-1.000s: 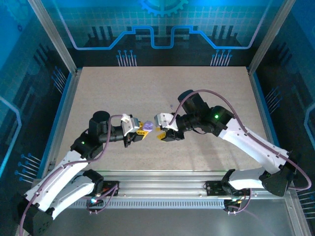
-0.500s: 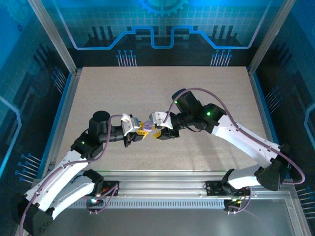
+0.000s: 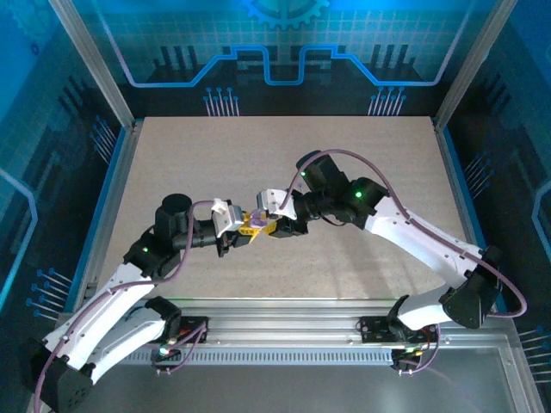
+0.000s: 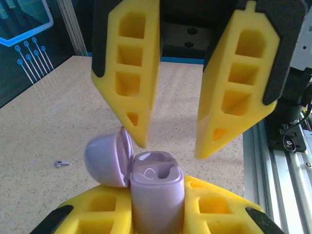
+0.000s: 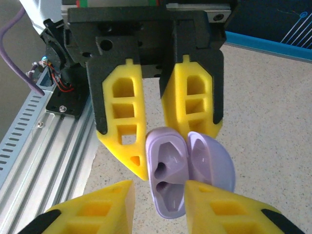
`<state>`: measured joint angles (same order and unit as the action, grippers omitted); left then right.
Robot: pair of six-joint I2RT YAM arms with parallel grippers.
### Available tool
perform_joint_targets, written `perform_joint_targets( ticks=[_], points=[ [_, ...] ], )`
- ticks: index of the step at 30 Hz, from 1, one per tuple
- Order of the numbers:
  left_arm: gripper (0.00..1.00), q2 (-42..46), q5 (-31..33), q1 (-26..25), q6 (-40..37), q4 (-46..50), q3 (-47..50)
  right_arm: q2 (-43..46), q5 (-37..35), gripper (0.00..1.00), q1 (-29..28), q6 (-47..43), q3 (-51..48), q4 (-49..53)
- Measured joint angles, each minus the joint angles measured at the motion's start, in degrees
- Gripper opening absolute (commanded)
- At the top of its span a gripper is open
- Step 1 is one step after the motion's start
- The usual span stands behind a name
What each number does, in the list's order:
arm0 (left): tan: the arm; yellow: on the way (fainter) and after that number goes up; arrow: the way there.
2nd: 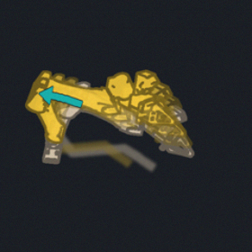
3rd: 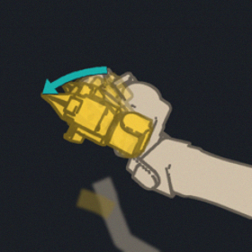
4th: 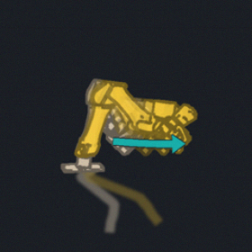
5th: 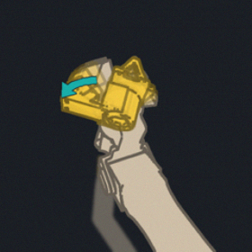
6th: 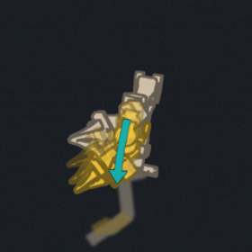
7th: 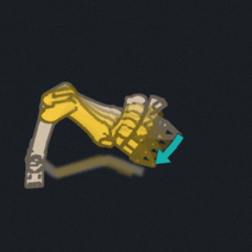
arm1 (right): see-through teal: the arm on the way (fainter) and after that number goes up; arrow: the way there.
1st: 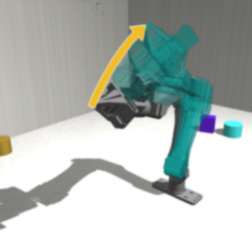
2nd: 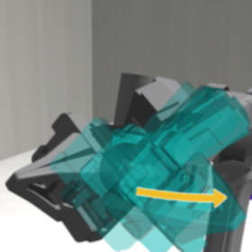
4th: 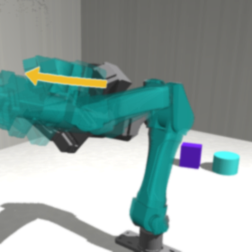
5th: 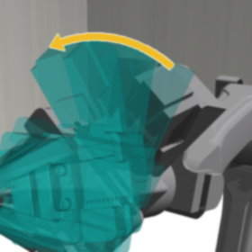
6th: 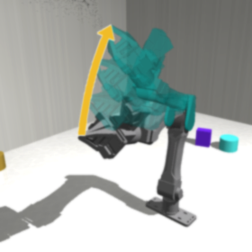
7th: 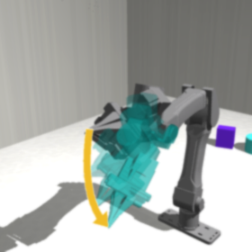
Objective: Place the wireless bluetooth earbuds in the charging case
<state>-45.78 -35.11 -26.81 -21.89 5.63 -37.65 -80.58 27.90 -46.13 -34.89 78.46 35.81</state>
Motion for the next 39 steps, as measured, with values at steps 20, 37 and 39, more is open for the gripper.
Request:
perform_joint_targets(
  ticks=[20, 37, 39],
  points=[
    [0.18, 9.2, 10.0, 10.8, 16.0, -12.6, 11.7, 4.5, -4.5, 0.39, 2.1, 14.8, -0.1, -1.9],
    [0.2, 22.9, 28.3, 12.5, 26.1, -5.1, 13.8, -22.8, -24.5, 0.39, -2.2, 40.9, 15.7, 11.2],
    [0.19, 23.3, 28.9, 12.6, 26.1, -3.8, 13.8, -26.0, -25.0, 0.39, -2.3, 42.6, 18.0, 12.0]
  ],
)
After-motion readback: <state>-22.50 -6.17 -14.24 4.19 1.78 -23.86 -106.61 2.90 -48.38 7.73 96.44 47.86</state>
